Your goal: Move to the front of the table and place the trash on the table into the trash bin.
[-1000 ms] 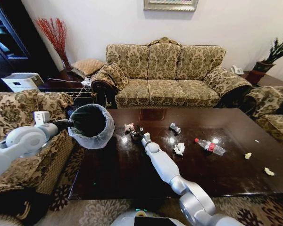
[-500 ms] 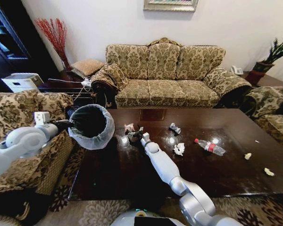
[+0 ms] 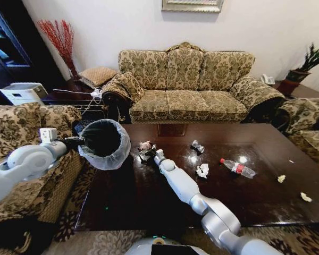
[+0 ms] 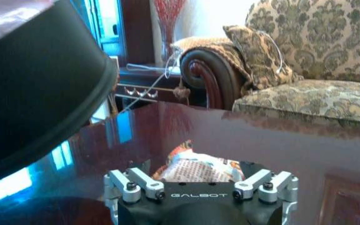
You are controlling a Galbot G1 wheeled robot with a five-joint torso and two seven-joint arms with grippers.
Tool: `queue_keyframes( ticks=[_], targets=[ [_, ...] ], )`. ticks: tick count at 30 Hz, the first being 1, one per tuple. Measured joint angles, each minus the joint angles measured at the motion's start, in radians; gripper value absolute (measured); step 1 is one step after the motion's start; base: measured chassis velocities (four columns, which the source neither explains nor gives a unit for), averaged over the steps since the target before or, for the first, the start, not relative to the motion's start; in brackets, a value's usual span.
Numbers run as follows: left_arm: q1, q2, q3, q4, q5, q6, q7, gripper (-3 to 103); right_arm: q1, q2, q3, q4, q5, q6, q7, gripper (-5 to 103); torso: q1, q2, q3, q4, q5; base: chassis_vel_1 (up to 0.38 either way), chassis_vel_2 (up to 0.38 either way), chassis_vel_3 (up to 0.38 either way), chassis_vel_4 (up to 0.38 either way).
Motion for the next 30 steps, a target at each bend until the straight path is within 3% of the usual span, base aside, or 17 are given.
queue_keyframes(
  ticks=[2, 4, 7, 11, 13, 21, 30],
  targets=[
    [0.002, -0.004, 0.000, 0.000, 0.000, -0.005, 0.000, 0, 0.004, 0.000, 0.000, -0.007, 0.004, -0.031, -0.006, 79, 0.000, 0.000, 0.000, -0.0001, 0.0000, 0.000, 0.000, 0.000, 0.000],
    [0.002, -0.004, 0.001, 0.000, 0.000, -0.006, 0.000, 0, 0.006, 0.000, 0.000, -0.010, 0.006, -0.039, -0.012, 79, 0.000, 0.000, 0.000, -0.0001, 0.0000, 0.000, 0.000, 0.000, 0.000],
    [0.002, -0.001, 0.001, -0.002, -0.002, -0.009, 0.001, 0, 0.015, 0.000, 0.001, -0.024, 0.030, -0.069, -0.023, 62, 0.000, 0.000, 0.000, -0.0001, 0.0001, 0.000, 0.000, 0.000, 0.000],
    [0.002, 0.001, 0.000, -0.002, -0.004, -0.009, 0.001, 0, 0.012, 0.000, 0.004, -0.019, 0.037, -0.078, -0.023, 52, 0.000, 0.000, 0.000, -0.0003, 0.0000, 0.000, 0.000, 0.000, 0.000],
    [0.002, 0.002, -0.002, 0.001, -0.005, -0.009, 0.001, 0, 0.002, 0.000, 0.009, -0.009, 0.037, -0.080, -0.019, 41, 0.000, 0.000, 0.000, -0.0003, 0.0001, 0.000, 0.000, 0.000, 0.000],
    [0.002, -0.004, -0.001, -0.002, -0.005, -0.011, 0.001, 0, -0.035, 0.001, 0.049, 0.013, 0.009, -0.080, 0.005, 22, 0.000, 0.000, 0.000, 0.0001, 0.0004, 0.000, 0.000, 0.000, 0.000],
    [-0.003, -0.005, -0.009, 0.022, -0.004, -0.012, 0.000, 0, -0.129, -0.001, 0.141, 0.161, -0.096, -0.009, 0.043, 3, 0.001, 0.000, 0.001, -0.0004, -0.0006, 0.000, 0.000, 0.000, 0.000]
  ],
)
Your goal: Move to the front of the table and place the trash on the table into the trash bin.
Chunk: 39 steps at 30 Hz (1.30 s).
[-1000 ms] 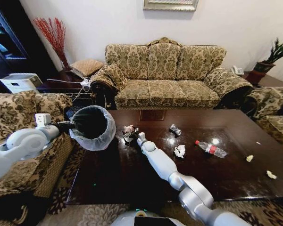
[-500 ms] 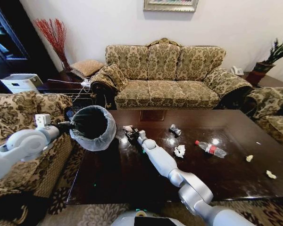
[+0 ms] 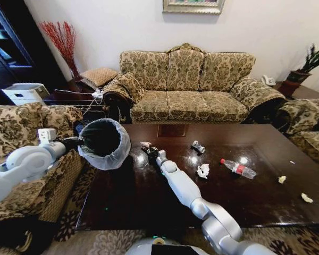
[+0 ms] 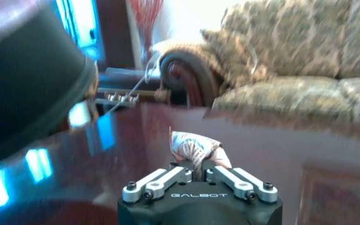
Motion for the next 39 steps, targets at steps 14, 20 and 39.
queue_keyframes(
  ticks=[14, 20, 39],
  targets=[
    [-0.002, 0.032, 0.004, 0.020, -0.009, 0.027, -0.018, 0, -0.230, -0.128, 0.038, 0.727, 0.119, -0.023, 0.015, 0, 0.000, 0.000, -0.001, 0.0003, 0.0010, 0.000, 0.000, 0.000, 0.000],
    [-0.002, 0.072, 0.003, -0.009, -0.057, 0.059, -0.044, 0, -0.288, -0.277, -0.052, 1.070, 0.232, -0.065, -0.023, 0, -0.001, 0.000, -0.001, 0.0001, 0.0010, 0.000, 0.000, 0.000, 0.000],
    [-0.011, 0.045, -0.019, -0.185, -0.113, 0.064, -0.091, 0, -0.215, -0.235, -0.318, 1.048, 0.053, -0.147, 0.081, 7, 0.000, 0.000, -0.001, 0.0004, 0.0006, 0.000, 0.000, 0.000, 0.000]
  ],
)
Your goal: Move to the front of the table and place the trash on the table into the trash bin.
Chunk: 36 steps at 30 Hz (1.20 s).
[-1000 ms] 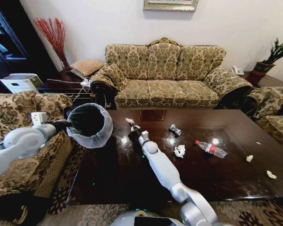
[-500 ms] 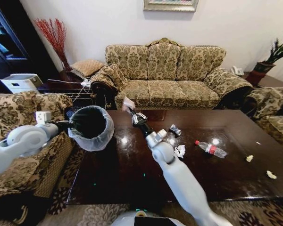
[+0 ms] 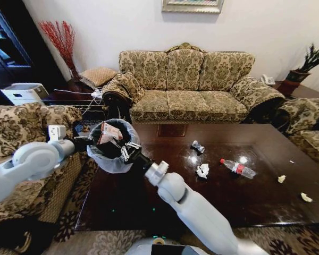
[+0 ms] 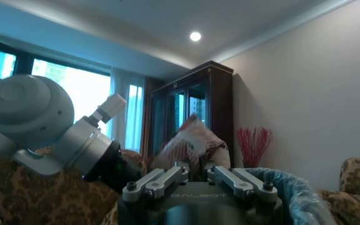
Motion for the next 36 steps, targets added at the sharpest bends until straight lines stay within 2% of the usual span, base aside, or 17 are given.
queue_keyframes(
  ticks=[1, 3, 8, 9, 12, 13, 15, 16, 19, 21, 23, 24, 26, 31, 36],
  targets=[
    [-0.001, -0.001, -0.004, -0.008, -0.005, 0.001, -0.003, 0, 0.002, 0.005, -0.001, -0.004, -0.012, -0.008, 0.003, 18, 0.000, 0.000, 0.000, 0.0000, 0.0001, 0.000, 0.000, 0.000, 0.000],
    [-0.002, -0.003, -0.005, -0.010, -0.007, 0.001, -0.003, 0, 0.000, 0.004, 0.000, -0.003, -0.016, -0.014, 0.004, 18, 0.000, 0.000, 0.000, 0.0000, 0.0001, 0.000, 0.000, 0.000, 0.000],
    [-0.002, -0.013, -0.006, -0.003, -0.005, 0.002, -0.003, 0, -0.025, -0.013, 0.014, 0.009, -0.022, -0.022, 0.006, 38, 0.000, 0.000, 0.000, -0.0001, 0.0000, 0.000, 0.000, 0.000, 0.000],
    [-0.002, -0.013, -0.006, -0.003, -0.005, 0.002, -0.003, 0, -0.025, -0.013, 0.014, 0.009, -0.022, -0.022, 0.006, 38, 0.000, 0.000, 0.000, -0.0001, 0.0000, 0.000, 0.000, 0.000, 0.000],
    [-0.002, -0.017, -0.006, 0.006, 0.001, 0.003, 0.000, 0, -0.056, -0.034, 0.032, 0.038, -0.005, 0.026, 0.001, 55, 0.000, 0.000, 0.000, 0.0000, 0.0001, 0.000, 0.000, 0.000, 0.000],
    [-0.002, -0.017, -0.006, 0.006, 0.001, 0.003, 0.000, 0, -0.056, -0.034, 0.032, 0.038, -0.005, 0.026, 0.001, 55, 0.000, 0.000, 0.000, 0.0000, 0.0001, 0.000, 0.000, 0.000, 0.000],
    [-0.002, -0.022, -0.011, 0.010, 0.002, 0.019, -0.001, 0, -0.097, -0.050, 0.070, 0.086, 0.009, 0.028, 0.010, 66, 0.000, 0.000, 0.000, 0.0000, 0.0001, 0.000, 0.000, 0.000, 0.000],
    [-0.002, -0.022, -0.011, 0.010, 0.002, 0.019, -0.001, 0, -0.097, -0.050, 0.070, 0.086, 0.009, 0.028, 0.010, 66, 0.000, 0.000, 0.000, 0.0000, 0.0001, 0.000, 0.000, 0.000, 0.000],
    [-0.003, -0.037, -0.020, 0.020, 0.003, 0.045, -0.009, 0, -0.204, -0.079, 0.197, 0.172, -0.027, 0.015, 0.048, 83, 0.000, 0.000, 0.000, -0.0001, 0.0004, 0.000, 0.000, 0.000, 0.000],
    [-0.003, -0.042, -0.020, 0.023, 0.007, 0.045, -0.010, 0, -0.235, -0.086, 0.231, 0.187, -0.041, 0.027, 0.063, 83, 0.000, 0.000, 0.000, -0.0001, 0.0005, 0.000, 0.000, 0.000, 0.000],
    [-0.004, -0.052, -0.020, 0.025, 0.017, 0.045, -0.011, 0, -0.319, -0.106, 0.316, 0.210, -0.052, 0.063, 0.077, 93, 0.000, 0.000, 0.000, -0.0001, 0.0004, 0.000, 0.000, 0.000, 0.000],
    [-0.004, -0.052, -0.020, 0.025, 0.017, 0.045, -0.011, 0, -0.319, -0.106, 0.316, 0.210, -0.052, 0.063, 0.077, 93, 0.000, 0.000, 0.000, -0.0001, 0.0004, 0.000, 0.000, 0.000, 0.000],
    [-0.004, -0.059, -0.016, 0.021, 0.028, 0.042, -0.011, 0, -0.401, -0.116, 0.394, 0.216, -0.043, 0.092, 0.076, 99, 0.000, 0.000, 0.000, -0.0001, 0.0001, 0.000, 0.000, 0.000, 0.000],
    [-0.004, -0.070, -0.014, 0.005, 0.034, 0.038, -0.011, 0, -0.535, -0.101, 0.535, 0.198, -0.014, 0.145, 0.060, 100, 0.000, 0.000, 0.000, -0.0004, 0.0002, 0.039, -0.050, -0.073, 0.050],
    [-0.004, -0.077, -0.015, -0.006, 0.034, 0.036, -0.015, 0, -0.579, -0.073, 0.616, 0.161, 0.002, 0.170, 0.057, 100, 0.000, 0.000, 0.000, -0.0003, 0.0003, 0.110, -0.124, -0.130, 0.132]
  ],
)
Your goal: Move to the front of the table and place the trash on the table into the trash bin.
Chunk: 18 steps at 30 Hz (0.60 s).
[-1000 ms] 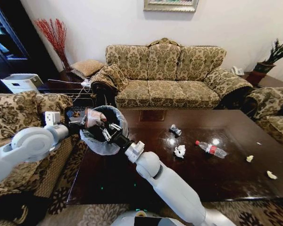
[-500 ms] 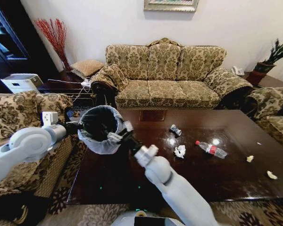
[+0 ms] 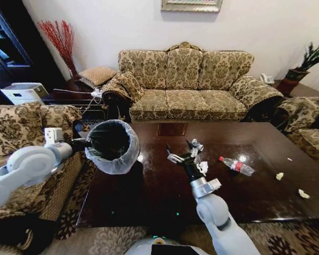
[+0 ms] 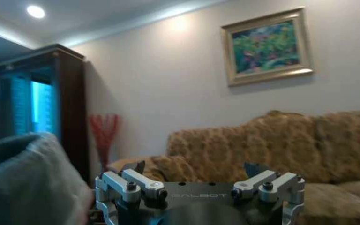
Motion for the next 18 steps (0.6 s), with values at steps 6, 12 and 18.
queue_keyframes(
  ticks=[6, 12, 18],
  targets=[
    [0.000, -0.017, 0.000, -0.016, 0.002, -0.004, -0.004, 0, -0.005, 0.035, 0.068, -0.086, 0.000, 0.045, 0.002, 100, 0.000, 0.000, 0.000, 0.0001, -0.0001, 0.210, -0.209, -0.223, 0.226],
    [0.003, -0.060, -0.001, -0.025, 0.025, -0.006, -0.001, 0, -0.034, 0.050, 0.099, -0.142, 0.019, 0.019, 0.001, 100, -0.002, 0.001, -0.001, 0.0005, -0.0005, 0.193, -0.185, -0.167, 0.193],
    [0.005, -0.089, 0.001, -0.027, 0.045, -0.010, 0.007, 0, -0.017, 0.057, 0.107, -0.208, 0.016, 0.021, 0.001, 100, 0.000, 0.000, 0.000, 0.0004, -0.0002, -0.036, -0.021, 0.016, 0.025]
  ],
)
